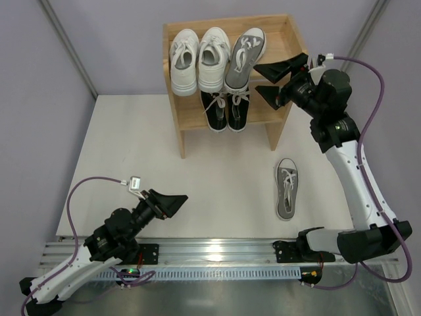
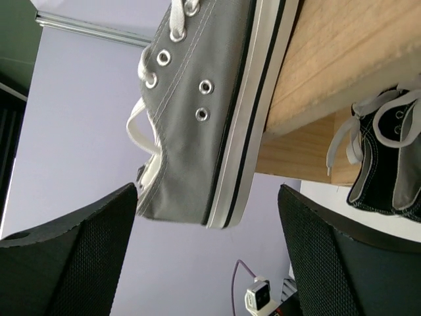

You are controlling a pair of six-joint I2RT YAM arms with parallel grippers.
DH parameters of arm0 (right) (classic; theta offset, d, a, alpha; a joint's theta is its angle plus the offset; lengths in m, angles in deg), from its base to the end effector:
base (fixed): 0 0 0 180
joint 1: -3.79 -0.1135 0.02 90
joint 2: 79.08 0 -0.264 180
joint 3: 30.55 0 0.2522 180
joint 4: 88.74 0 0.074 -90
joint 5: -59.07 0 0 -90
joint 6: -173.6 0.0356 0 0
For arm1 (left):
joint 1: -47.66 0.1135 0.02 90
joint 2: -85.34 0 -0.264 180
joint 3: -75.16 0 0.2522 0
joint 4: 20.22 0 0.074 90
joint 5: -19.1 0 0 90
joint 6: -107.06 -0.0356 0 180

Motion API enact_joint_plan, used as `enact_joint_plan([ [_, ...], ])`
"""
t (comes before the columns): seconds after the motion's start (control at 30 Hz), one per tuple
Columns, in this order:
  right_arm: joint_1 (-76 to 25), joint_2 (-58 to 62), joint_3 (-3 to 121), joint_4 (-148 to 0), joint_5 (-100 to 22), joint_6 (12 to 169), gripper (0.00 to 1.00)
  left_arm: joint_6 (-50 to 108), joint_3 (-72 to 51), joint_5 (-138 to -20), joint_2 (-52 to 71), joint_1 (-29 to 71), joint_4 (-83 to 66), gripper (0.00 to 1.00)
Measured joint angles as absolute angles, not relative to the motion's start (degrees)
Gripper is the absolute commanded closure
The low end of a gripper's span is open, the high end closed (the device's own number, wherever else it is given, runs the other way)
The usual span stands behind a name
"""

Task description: Place and organize the shoes onto the shoe shelf

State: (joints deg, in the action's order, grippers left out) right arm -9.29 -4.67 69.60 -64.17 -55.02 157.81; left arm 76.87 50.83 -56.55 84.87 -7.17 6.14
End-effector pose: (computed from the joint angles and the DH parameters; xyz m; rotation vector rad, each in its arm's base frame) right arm 0.2721 0.0781 0.4795 0.5546 1.6790 1.4838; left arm 0.0620 -0.0726 0.2129 -0.2908 1.7640 -1.3095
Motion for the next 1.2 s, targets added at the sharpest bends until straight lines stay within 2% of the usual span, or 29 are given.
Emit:
enact_joint_plan([
  [0.2, -8.8, -12.3, 65.7, -64.2, -55.9, 156.9, 0.12, 76.9, 50.8, -56.5, 84.9, -7.2, 6.2, 0.17],
  [0.4, -10.2, -15.0, 63.1, -65.1, -56.0, 156.4, 0.14, 76.9, 50.9, -56.5, 84.9, -7.2, 6.1, 0.17],
  [0.5, -12.3, -14.9, 61.8, -64.8, -54.4, 155.3, 0.32, 76.9, 50.9, -56.5, 84.9, -7.2, 6.1, 0.17],
  [0.6, -13.9, -14.9, 61.4, -64.0, -52.7, 153.4, 0.58, 76.9, 50.9, -56.5, 84.9, -7.2, 6.1, 0.17],
  [0.63, -14.2, -14.9, 61.4, -64.0, -52.3, 152.8, 0.78, 76.9, 50.9, -56.5, 84.9, -7.2, 6.1, 0.17],
  [0.7, -14.4, -14.9, 61.6, -63.5, -51.6, 151.1, 0.94, 76.9, 50.9, -56.5, 84.9, -7.2, 6.1, 0.19],
  [0.97, -14.4, -17.7, 65.0, -53.3, -41.4, 135.4, 0.96, 76.8, 51.0, -56.6, 84.9, -7.2, 5.6, 0.21],
  [1.07, -14.4, -16.5, 72.6, -48.7, -35.7, 128.9, 0.96, 76.8, 51.5, -56.9, 84.9, -7.2, 4.2, 0.22],
  [1.2, -14.4, -7.3, 91.9, -42.8, -30.2, 121.4, 0.96, 76.8, 51.6, -57.3, 83.5, -7.2, 1.8, 0.22],
])
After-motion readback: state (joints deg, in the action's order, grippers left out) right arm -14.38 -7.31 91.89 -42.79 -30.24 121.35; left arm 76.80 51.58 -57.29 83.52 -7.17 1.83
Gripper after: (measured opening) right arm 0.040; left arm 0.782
